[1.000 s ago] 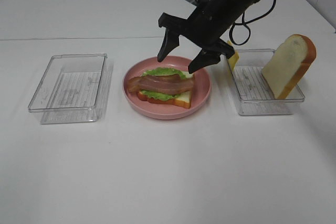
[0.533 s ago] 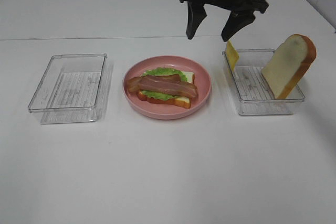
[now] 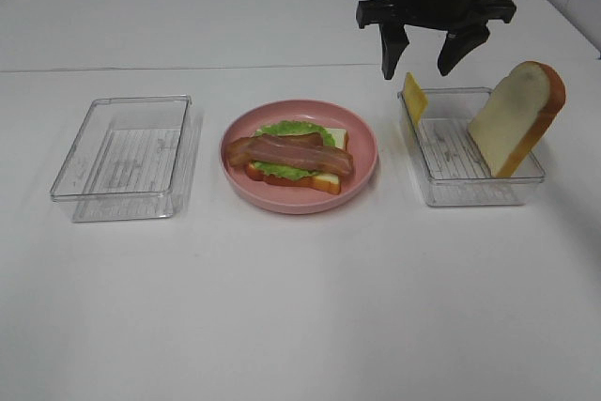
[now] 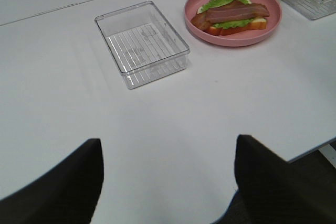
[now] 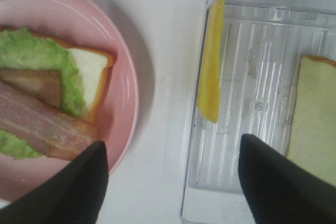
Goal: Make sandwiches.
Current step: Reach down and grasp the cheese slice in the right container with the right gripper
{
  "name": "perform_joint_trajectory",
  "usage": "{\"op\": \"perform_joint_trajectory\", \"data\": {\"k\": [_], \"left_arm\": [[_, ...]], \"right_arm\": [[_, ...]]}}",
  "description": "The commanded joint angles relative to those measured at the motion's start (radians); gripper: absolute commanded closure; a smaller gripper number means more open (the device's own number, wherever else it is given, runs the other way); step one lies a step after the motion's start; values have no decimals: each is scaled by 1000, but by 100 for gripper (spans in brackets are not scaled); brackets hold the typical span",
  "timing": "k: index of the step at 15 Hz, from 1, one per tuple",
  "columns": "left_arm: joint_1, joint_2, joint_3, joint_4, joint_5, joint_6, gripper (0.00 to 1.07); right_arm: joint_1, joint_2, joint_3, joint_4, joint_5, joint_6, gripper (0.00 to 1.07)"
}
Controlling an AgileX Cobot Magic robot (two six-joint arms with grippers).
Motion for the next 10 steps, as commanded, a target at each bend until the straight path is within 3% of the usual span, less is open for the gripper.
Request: {"op": "perform_joint_trajectory", "data": {"k": [1,10], "left_arm": [[0,-21,5,1,-12,-8,39],[0,-21,5,1,-12,-8,39]], "right_arm": [[-35,37,-7,31,-42,-17,42],[-65,135,-10,13,-179,-46,55]]}}
